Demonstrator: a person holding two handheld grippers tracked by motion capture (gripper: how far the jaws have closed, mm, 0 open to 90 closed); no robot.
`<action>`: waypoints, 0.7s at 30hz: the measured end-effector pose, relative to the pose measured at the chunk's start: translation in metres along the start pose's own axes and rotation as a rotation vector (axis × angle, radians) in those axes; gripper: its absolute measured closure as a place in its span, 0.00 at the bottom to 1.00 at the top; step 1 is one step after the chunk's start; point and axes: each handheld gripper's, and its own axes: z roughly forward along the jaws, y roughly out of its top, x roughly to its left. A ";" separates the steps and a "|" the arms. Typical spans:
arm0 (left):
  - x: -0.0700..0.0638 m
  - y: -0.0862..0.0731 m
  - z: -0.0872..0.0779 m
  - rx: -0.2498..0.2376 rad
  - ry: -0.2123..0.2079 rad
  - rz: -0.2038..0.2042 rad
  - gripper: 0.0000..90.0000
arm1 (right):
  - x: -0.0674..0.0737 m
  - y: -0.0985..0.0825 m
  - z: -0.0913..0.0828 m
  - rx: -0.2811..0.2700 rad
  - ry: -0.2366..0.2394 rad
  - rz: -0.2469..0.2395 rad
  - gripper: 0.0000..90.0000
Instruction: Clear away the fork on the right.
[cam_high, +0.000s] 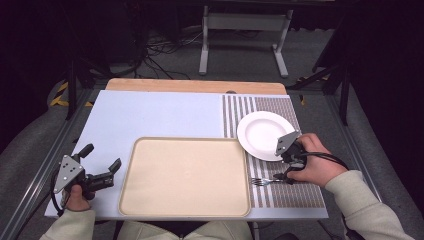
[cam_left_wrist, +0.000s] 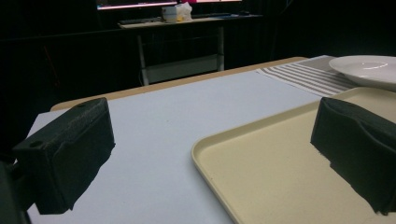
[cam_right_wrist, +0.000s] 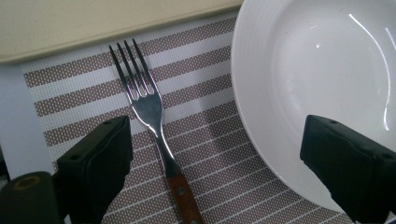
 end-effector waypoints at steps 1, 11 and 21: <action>0.000 0.000 0.000 0.000 0.000 0.002 0.00 | 0.000 0.000 0.000 0.009 0.008 0.000 0.11; 0.000 0.000 0.000 0.001 0.001 0.000 0.00 | 0.002 -0.001 0.006 0.034 0.034 -0.017 0.16; 0.000 0.000 0.000 0.000 0.001 0.000 0.00 | 0.007 -0.005 0.020 0.117 0.132 -0.108 0.37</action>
